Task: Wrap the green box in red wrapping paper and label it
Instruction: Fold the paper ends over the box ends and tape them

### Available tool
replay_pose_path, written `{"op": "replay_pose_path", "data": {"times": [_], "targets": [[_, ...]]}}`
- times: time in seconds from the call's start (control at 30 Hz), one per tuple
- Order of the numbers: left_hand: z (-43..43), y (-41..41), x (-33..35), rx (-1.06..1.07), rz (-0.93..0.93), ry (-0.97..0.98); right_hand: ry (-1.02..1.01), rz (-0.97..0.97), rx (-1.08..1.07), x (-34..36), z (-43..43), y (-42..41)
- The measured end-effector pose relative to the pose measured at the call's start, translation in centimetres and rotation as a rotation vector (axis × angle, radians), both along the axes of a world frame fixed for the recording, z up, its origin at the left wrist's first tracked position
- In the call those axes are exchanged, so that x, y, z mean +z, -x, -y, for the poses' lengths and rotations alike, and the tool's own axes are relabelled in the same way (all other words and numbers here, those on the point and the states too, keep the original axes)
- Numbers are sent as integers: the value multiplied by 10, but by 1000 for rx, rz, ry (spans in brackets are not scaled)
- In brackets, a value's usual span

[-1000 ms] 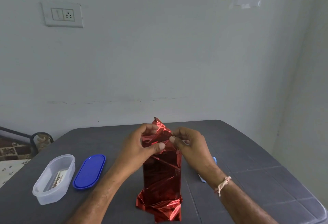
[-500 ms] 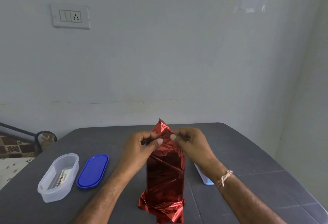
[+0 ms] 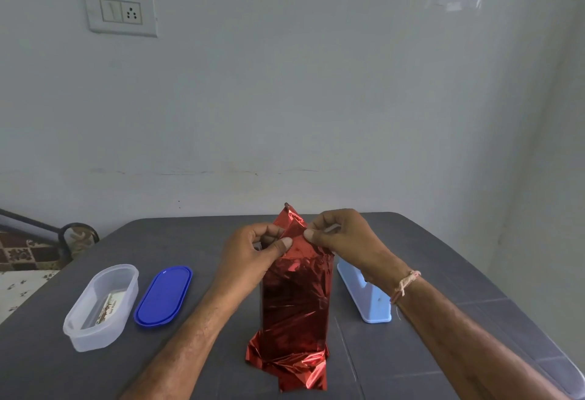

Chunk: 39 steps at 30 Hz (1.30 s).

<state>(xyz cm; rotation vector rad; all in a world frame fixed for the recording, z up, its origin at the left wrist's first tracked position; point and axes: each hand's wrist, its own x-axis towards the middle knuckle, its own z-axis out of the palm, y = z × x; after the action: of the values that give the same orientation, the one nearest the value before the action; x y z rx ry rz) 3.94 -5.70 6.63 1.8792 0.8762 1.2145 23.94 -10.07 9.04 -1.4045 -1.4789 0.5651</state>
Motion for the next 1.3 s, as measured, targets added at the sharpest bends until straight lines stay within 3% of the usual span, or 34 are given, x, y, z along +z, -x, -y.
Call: {"op": "replay_pose_path", "data": {"times": [0.43,0.7,1.3], "targets": [[-12,-1,-8,30,16,-8,133,-31,88,-1,-12,-14],[-23,1,-9,-69,108,318,140,10,69,-2,-16,-12],[-40,-15,5,-123,90,438,7,78,-34,-21,-16,-9]]}}
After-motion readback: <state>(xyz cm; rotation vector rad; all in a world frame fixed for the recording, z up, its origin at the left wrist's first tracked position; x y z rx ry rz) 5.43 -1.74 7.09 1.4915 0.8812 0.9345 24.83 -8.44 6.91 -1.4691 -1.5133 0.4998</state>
